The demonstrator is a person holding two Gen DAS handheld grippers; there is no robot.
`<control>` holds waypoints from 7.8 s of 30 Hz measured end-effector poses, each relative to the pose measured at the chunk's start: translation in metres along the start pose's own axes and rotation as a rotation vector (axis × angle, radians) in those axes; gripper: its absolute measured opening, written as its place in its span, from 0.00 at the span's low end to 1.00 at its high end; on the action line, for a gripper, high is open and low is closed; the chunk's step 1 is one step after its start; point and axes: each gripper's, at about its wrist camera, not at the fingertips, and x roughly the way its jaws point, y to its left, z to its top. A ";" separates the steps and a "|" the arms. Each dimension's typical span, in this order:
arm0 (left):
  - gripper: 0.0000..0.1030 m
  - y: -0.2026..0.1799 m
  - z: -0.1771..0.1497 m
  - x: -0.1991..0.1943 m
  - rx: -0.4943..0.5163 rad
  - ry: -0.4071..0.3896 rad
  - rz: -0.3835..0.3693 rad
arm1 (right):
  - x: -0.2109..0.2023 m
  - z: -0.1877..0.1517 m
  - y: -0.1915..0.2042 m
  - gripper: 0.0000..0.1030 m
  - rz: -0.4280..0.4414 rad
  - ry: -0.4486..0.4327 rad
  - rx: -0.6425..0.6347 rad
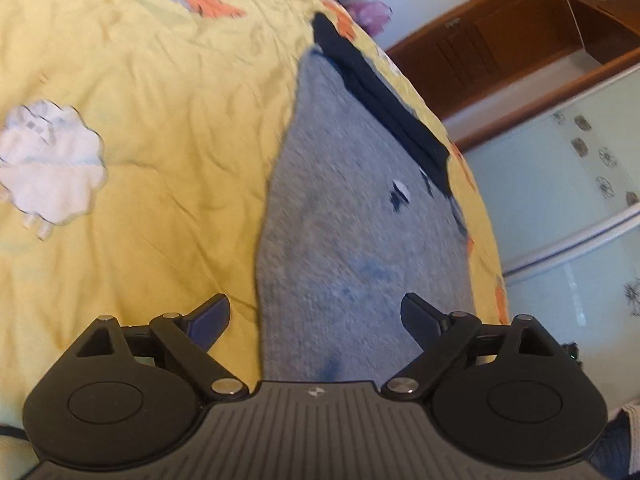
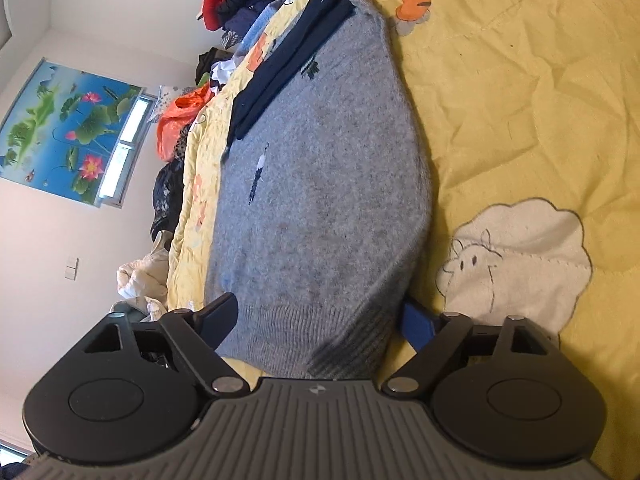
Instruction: Fold small clothes
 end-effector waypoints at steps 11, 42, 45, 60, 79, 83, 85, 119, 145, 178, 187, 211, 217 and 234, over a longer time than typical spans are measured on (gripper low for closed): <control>0.56 -0.008 -0.006 0.010 0.033 0.029 -0.024 | 0.006 0.004 -0.004 0.82 0.050 0.014 0.015; 0.10 -0.026 -0.017 0.015 0.238 0.056 0.211 | -0.016 -0.017 -0.026 0.31 -0.044 0.014 0.051; 0.32 -0.028 -0.018 0.015 0.229 0.061 0.157 | -0.022 -0.020 -0.018 0.52 -0.030 0.020 0.028; 0.04 -0.025 -0.013 0.029 0.161 -0.008 0.154 | -0.011 -0.032 -0.019 0.10 -0.045 0.055 0.074; 0.05 -0.072 0.081 0.007 0.213 -0.274 0.008 | -0.041 0.057 0.028 0.10 0.204 -0.255 -0.055; 0.04 -0.105 0.148 0.040 0.252 -0.331 0.010 | -0.030 0.124 0.032 0.10 0.217 -0.357 -0.065; 0.04 -0.120 0.185 0.062 0.275 -0.351 0.026 | -0.022 0.159 0.032 0.10 0.220 -0.399 -0.070; 1.00 -0.057 0.204 0.139 -0.002 -0.377 0.150 | 0.040 0.203 -0.007 0.91 -0.122 -0.441 -0.105; 0.99 -0.113 0.326 0.214 0.151 -0.541 0.258 | 0.067 0.174 0.003 0.90 -0.222 -0.442 -0.243; 1.00 -0.023 0.162 0.142 -0.299 -0.303 -0.002 | 0.060 0.111 0.011 0.98 -0.321 -0.373 -0.162; 1.00 -0.027 0.198 0.174 -0.303 -0.325 -0.023 | 0.078 0.140 0.009 1.00 -0.297 -0.448 -0.091; 0.04 -0.079 0.193 0.169 0.003 -0.408 0.293 | 0.123 0.192 0.014 0.11 -0.236 -0.445 -0.063; 0.04 -0.101 0.160 0.117 0.030 -0.383 0.153 | 0.086 0.186 0.055 0.11 -0.233 -0.425 -0.207; 0.89 -0.120 0.105 0.052 0.505 -0.550 0.426 | -0.014 0.139 0.011 0.73 -0.209 -0.499 -0.176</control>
